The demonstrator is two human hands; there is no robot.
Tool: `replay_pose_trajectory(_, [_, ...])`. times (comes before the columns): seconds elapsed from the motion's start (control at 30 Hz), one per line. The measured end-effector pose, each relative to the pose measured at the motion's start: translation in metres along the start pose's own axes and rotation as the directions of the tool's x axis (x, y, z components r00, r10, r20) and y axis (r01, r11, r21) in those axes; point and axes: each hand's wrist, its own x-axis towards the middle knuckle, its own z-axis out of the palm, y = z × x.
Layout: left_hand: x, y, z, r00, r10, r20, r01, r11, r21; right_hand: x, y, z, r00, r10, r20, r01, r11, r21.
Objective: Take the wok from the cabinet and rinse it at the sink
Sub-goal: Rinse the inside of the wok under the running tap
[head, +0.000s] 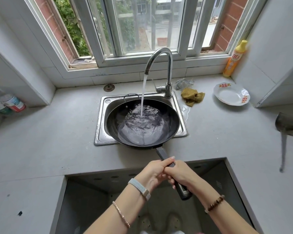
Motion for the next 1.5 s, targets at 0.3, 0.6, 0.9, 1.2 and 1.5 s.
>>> replay_pose_trajectory(0.3, [-0.004, 0.013, -0.013, 0.961, 0.125, -0.245, -0.117, 0.992, 0.047, 0.019, -0.009, 0.006, 0.976, -0.014, 0.216, -0.023, 0.985, 0.172])
replay_pose_trajectory(0.6, [-0.018, 0.032, -0.032, 0.905, 0.188, -0.381, -0.127, 0.975, 0.18, 0.041, -0.019, 0.045, 0.947, -0.032, 0.32, -0.1, 0.916, 0.388])
replay_pose_trajectory(0.9, [-0.019, 0.041, -0.053, 0.891, 0.188, -0.412, -0.095, 0.967, 0.236, 0.046, -0.027, 0.056, 0.935, -0.036, 0.352, -0.112, 0.914, 0.391])
replay_pose_trajectory(1.2, [-0.016, 0.035, -0.052, 0.881, 0.218, -0.42, -0.054, 0.928, 0.368, 0.044, -0.015, 0.057, 0.927, -0.049, 0.372, -0.152, 0.857, 0.491])
replay_pose_trajectory(1.5, [-0.012, 0.042, -0.049, 0.877, 0.24, -0.417, -0.014, 0.879, 0.476, 0.04, -0.017, 0.056, 0.918, -0.064, 0.392, -0.239, 0.699, 0.674])
